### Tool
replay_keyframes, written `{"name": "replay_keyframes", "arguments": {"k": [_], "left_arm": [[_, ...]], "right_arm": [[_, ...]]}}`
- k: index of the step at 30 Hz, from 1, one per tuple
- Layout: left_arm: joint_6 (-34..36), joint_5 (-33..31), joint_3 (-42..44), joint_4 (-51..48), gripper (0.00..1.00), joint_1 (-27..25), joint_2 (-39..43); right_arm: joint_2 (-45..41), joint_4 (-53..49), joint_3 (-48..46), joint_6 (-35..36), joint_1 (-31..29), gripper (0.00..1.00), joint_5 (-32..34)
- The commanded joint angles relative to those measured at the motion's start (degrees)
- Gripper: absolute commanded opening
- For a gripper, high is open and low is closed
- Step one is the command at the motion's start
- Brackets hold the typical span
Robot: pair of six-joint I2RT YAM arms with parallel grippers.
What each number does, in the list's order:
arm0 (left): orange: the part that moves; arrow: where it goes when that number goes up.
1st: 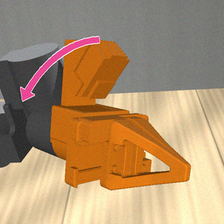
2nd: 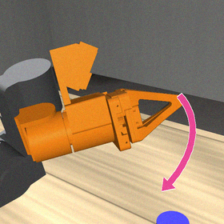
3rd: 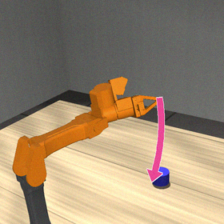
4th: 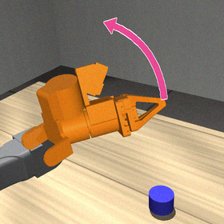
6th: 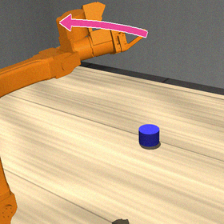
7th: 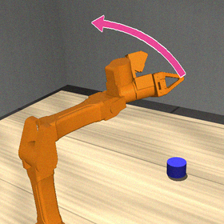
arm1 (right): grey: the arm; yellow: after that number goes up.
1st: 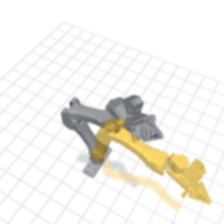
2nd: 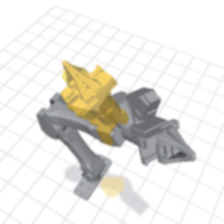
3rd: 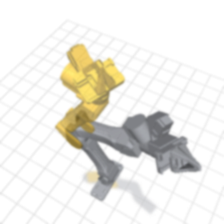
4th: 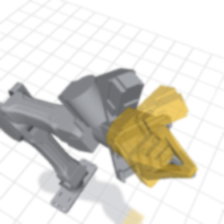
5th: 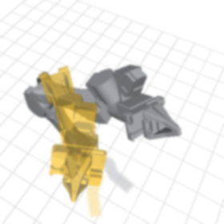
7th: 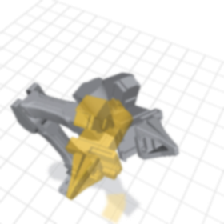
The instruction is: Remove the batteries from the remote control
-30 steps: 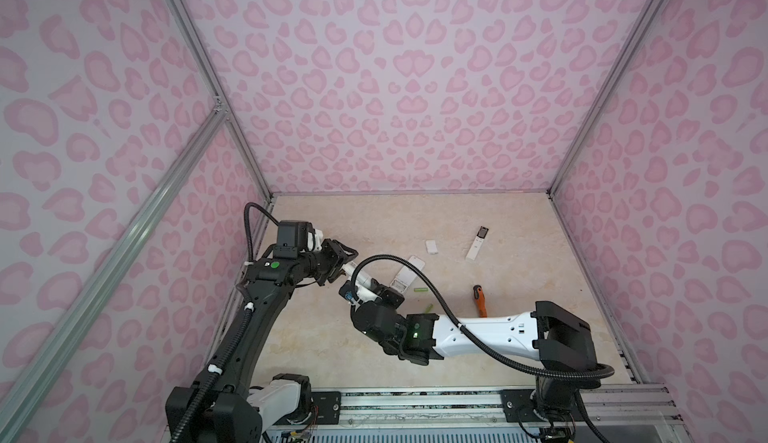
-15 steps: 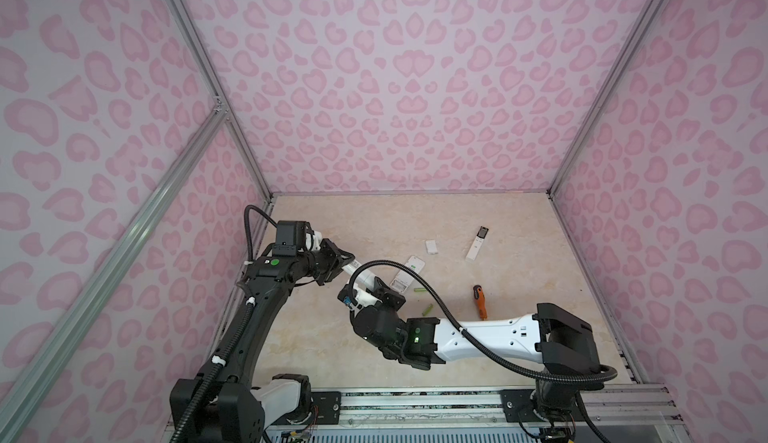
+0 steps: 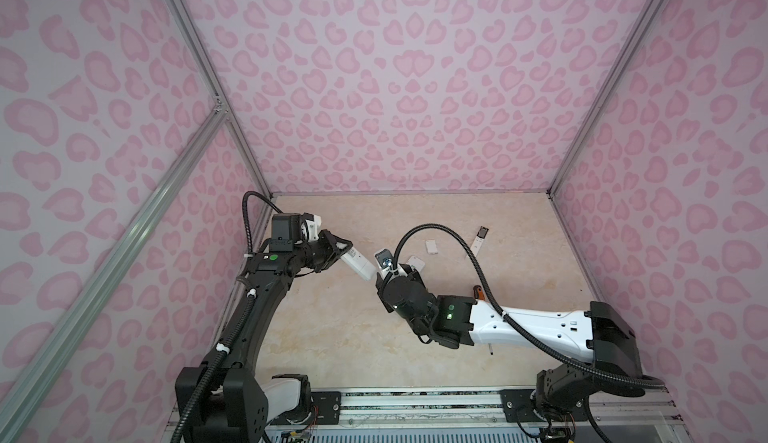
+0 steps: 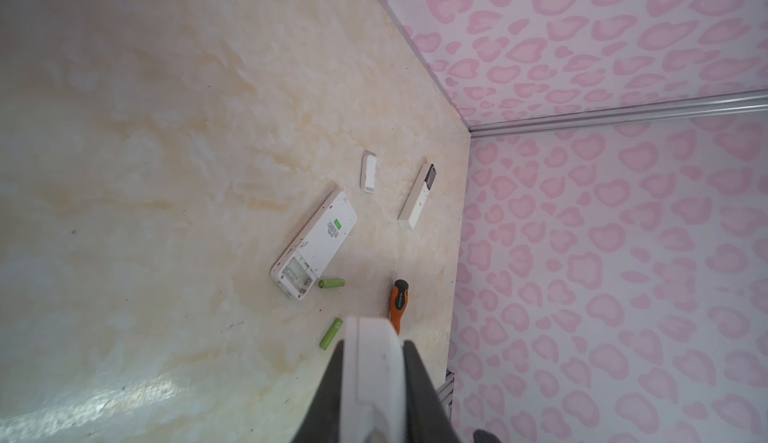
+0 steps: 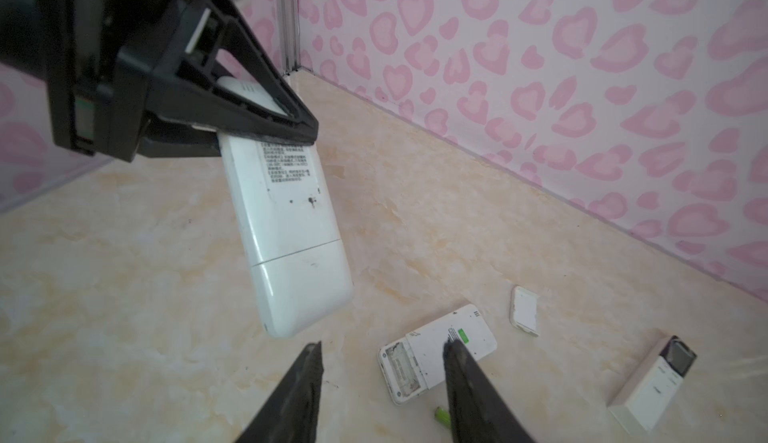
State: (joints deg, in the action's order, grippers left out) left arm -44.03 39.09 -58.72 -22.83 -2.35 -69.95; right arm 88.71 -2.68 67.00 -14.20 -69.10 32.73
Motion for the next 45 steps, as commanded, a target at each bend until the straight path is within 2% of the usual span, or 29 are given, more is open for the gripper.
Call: {"name": "replay_keyframes", "arguments": {"k": [1, 6, 11, 17, 22, 32, 40, 45], "left_arm": [[2.08, 3.46, 2.13, 11.34, 0.04, 0.11, 3.01], [1.4, 4.09, 7.73, 21.51, 0.04, 0.15, 8.7], [-0.82, 3.79, 12.51, 28.67, 0.04, 0.01, 13.31], [-8.07, 3.95, 14.84, 37.77, 0.04, -0.08, 15.63], [-11.38, 4.19, 15.79, 41.02, 0.04, -0.88, 16.34], [-12.06, 3.01, 17.07, 42.43, 0.04, -4.18, 17.53], [-10.32, 2.83, 15.8, 41.22, 0.04, -4.22, 17.5], [-9.96, 3.01, 15.08, 41.12, 0.04, -4.16, 16.73]], "right_arm": [[-2.68, 3.23, -3.04, -11.49, 3.45, 0.49, -11.71], [-7.09, 10.73, -7.88, -21.37, 9.14, 0.44, -22.31], [-9.37, 16.3, -10.16, -26.17, 10.99, 0.46, -26.7], [-8.62, 18.37, -10.42, -29.32, 11.39, 0.49, -30.78], [-6.74, 24.48, -11.33, -33.24, 12.6, 0.5, -35.73], [-3.51, 27.28, -9.05, -37.0, 14.15, 0.5, -38.3], [-2.83, 30.09, -11.57, -40.44, 15.33, 0.3, -39.58], [-2.68, 30.62, -12.29, -41.31, 15.83, 0.26, -40.11]]}}
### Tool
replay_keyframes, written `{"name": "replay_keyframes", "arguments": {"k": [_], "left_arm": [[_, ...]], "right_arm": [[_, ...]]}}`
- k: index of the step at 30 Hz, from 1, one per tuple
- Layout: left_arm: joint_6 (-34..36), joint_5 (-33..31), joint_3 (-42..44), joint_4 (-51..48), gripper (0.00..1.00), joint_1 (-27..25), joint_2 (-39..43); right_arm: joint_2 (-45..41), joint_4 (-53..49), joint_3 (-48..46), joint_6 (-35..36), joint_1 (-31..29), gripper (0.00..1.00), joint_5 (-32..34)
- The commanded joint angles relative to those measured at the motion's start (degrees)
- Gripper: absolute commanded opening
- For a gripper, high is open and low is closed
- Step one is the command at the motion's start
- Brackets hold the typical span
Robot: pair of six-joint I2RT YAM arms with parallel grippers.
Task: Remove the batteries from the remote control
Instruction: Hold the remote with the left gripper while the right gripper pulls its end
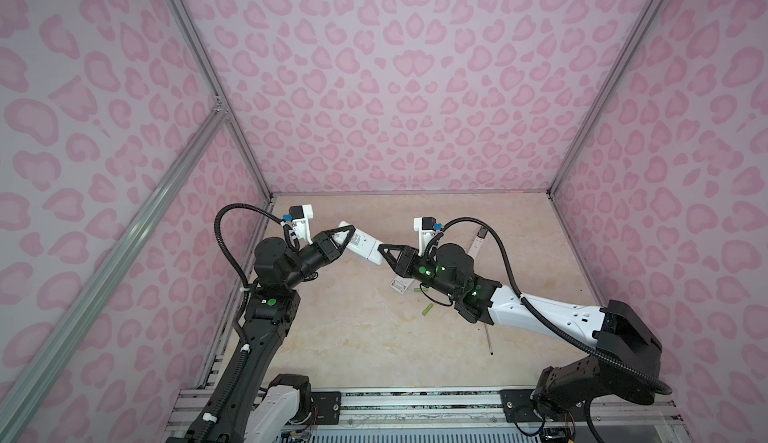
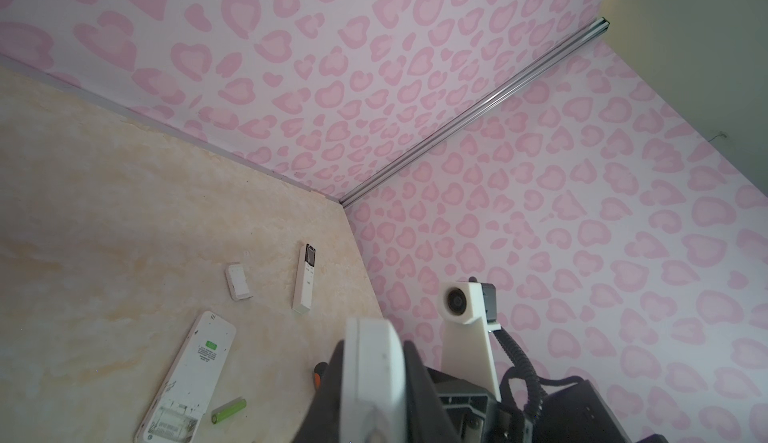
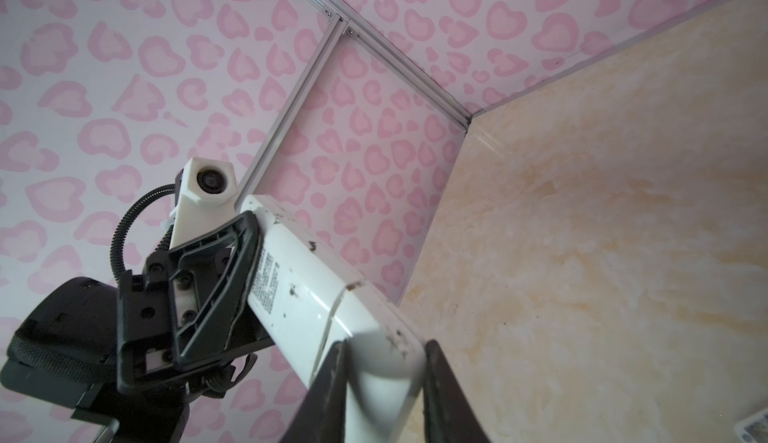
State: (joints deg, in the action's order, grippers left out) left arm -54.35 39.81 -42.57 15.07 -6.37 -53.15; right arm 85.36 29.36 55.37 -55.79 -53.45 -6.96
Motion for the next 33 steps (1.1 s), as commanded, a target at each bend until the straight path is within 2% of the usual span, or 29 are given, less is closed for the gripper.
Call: {"name": "replay_keyframes", "arguments": {"k": [1, 3, 5, 7, 10, 21, 33], "left_arm": [[0.44, 2.29, -1.11, 3.22, 0.04, -0.22, -0.15], [0.64, 2.2, -1.2, 2.96, 0.04, -0.15, -0.05], [0.96, 2.05, -1.2, 2.92, 0.04, -0.18, -0.1], [1.15, 1.86, -1.07, 2.74, 0.04, -0.22, -0.1], [1.28, 1.67, -0.94, 2.77, 0.04, -0.21, -0.2], [2.4, 1.41, -1.1, 2.11, 0.04, -0.13, -1.08], [0.1, 0.37, 0.08, 2.98, 0.04, -0.11, -2.74]], "right_arm": [[0.77, -1.34, -0.73, 0.16, 0.21, 0.26, -0.54], [1.07, -1.11, -0.76, -0.23, 0.29, 0.28, -1.0], [1.46, -0.76, -0.71, -0.75, 0.52, 0.36, -1.65], [1.98, -0.47, -0.72, -1.22, 0.55, 0.4, -2.4], [2.86, 0.19, -0.72, -2.2, 0.78, 0.4, -3.77], [4.25, 2.49, -1.38, -4.66, 1.39, 0.16, -6.75], [5.85, 4.93, -0.71, -6.09, 2.1, 0.14, -8.19]]}}
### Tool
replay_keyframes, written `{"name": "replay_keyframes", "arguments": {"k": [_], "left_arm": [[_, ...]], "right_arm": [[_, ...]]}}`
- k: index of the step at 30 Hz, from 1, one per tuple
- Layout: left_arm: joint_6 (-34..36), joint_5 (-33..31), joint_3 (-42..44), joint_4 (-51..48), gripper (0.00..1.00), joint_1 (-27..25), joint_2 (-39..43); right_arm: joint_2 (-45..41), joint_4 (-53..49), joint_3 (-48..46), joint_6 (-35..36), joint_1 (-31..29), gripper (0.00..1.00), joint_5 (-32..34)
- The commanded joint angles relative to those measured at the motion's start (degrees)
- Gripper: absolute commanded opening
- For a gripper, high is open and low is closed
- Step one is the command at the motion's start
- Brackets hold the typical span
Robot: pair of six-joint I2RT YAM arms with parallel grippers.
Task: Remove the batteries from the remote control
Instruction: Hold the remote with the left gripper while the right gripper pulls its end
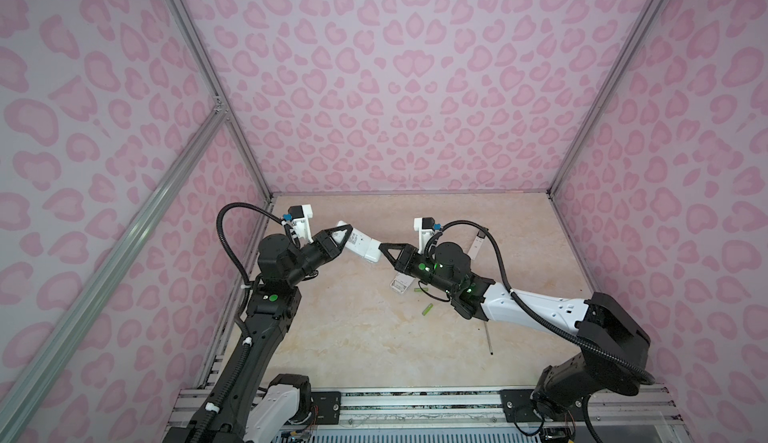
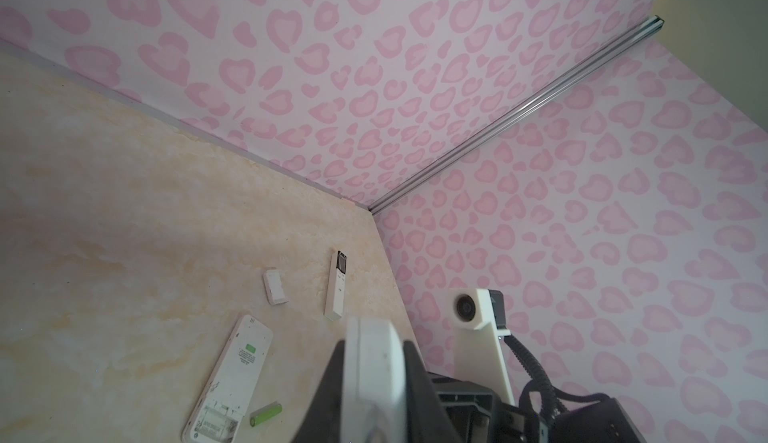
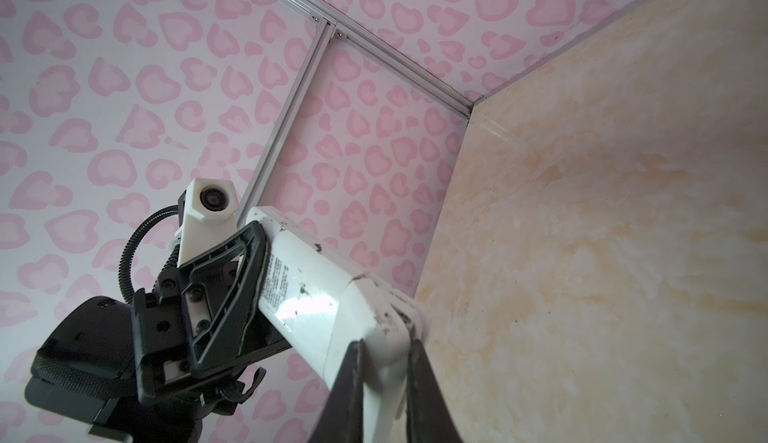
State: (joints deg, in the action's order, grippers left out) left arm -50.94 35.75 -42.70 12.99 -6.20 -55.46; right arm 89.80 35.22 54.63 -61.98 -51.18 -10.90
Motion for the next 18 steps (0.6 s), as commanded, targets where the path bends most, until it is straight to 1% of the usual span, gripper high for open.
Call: {"name": "replay_keyframes", "arguments": {"k": [1, 7, 13, 18], "left_arm": [[-4.1, 4.33, 0.69, 5.81, 0.04, -0.26, -1.01], [-6.63, 4.73, 2.14, 8.73, 0.04, -0.26, -4.84], [-7.4, 6.15, 0.6, 9.42, 0.04, -0.24, -7.91], [-8.32, 6.76, -0.45, 9.74, 0.04, -0.13, -10.37]], "right_arm": [[1.99, -0.01, -0.01, -0.51, 0.08, 0.14, -4.55], [5.11, 5.59, -1.26, -4.65, 1.41, 0.13, -5.41], [6.76, 8.06, -1.48, -6.42, 2.57, 0.09, -5.63], [7.63, 12.61, -2.25, -8.11, 3.44, 0.07, -5.73]]}}
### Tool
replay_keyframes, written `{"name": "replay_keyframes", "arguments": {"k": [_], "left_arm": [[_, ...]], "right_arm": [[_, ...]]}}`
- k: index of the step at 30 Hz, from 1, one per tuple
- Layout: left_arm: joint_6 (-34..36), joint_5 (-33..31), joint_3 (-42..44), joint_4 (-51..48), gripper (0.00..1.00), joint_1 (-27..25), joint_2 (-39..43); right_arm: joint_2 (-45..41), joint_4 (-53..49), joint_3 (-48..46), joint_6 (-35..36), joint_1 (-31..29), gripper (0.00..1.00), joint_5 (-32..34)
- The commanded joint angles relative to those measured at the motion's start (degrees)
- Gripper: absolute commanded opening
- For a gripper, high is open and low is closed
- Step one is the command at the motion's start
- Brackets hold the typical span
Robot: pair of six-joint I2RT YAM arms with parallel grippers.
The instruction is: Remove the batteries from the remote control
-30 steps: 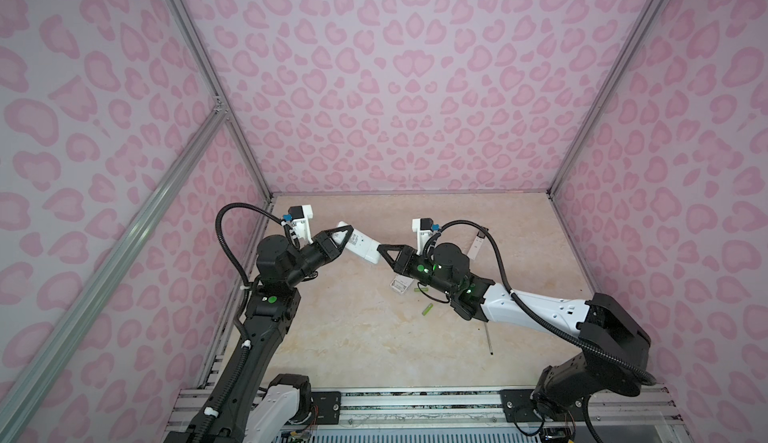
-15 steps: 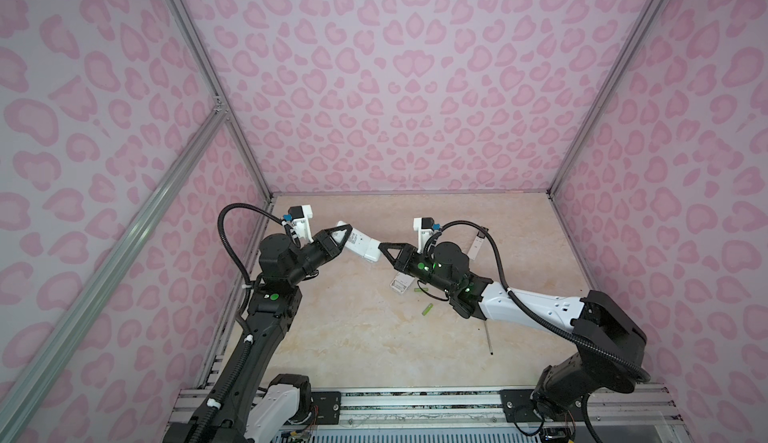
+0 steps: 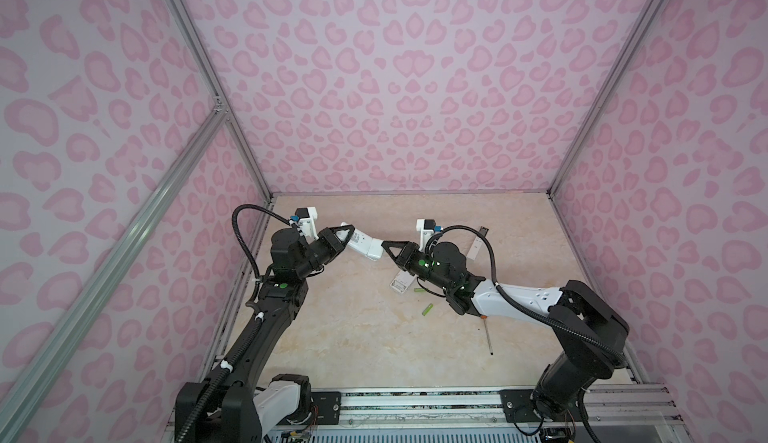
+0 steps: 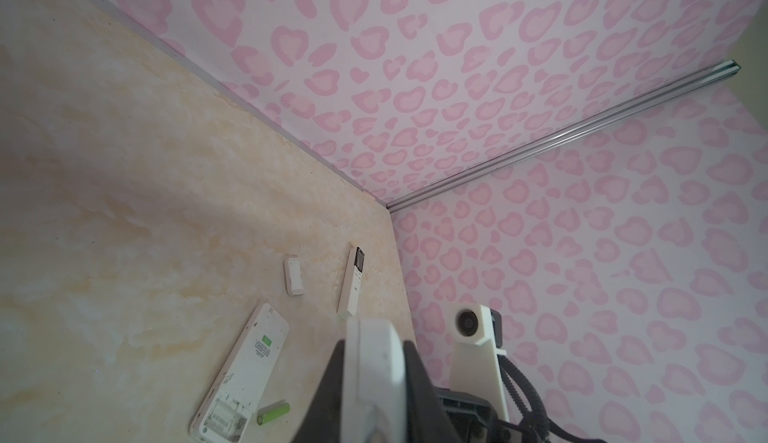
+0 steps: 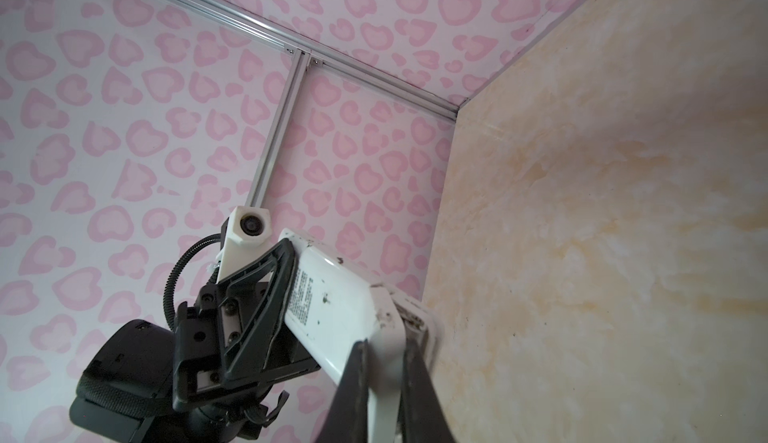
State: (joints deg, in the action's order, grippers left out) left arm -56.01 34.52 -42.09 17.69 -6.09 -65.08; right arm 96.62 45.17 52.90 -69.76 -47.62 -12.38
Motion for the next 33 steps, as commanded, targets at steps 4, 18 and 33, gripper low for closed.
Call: {"name": "replay_keyframes", "arguments": {"k": [4, 18, 33], "left_arm": [[-4.28, 8.96, -1.89, 5.76, 0.04, -0.24, -2.8], [-6.98, 12.25, -4.2, 6.3, 0.04, 0.45, -5.91], [-7.56, 13.5, -4.97, 6.69, 0.04, 1.23, -6.79]], "right_arm": [[1.57, 3.96, -0.67, -1.01, 0.41, 0.05, -4.47], [2.84, 13.75, -4.01, -5.13, 1.87, 0.0, -2.15], [1.54, 15.93, -3.35, -3.1, 2.39, 0.0, -2.28]]}}
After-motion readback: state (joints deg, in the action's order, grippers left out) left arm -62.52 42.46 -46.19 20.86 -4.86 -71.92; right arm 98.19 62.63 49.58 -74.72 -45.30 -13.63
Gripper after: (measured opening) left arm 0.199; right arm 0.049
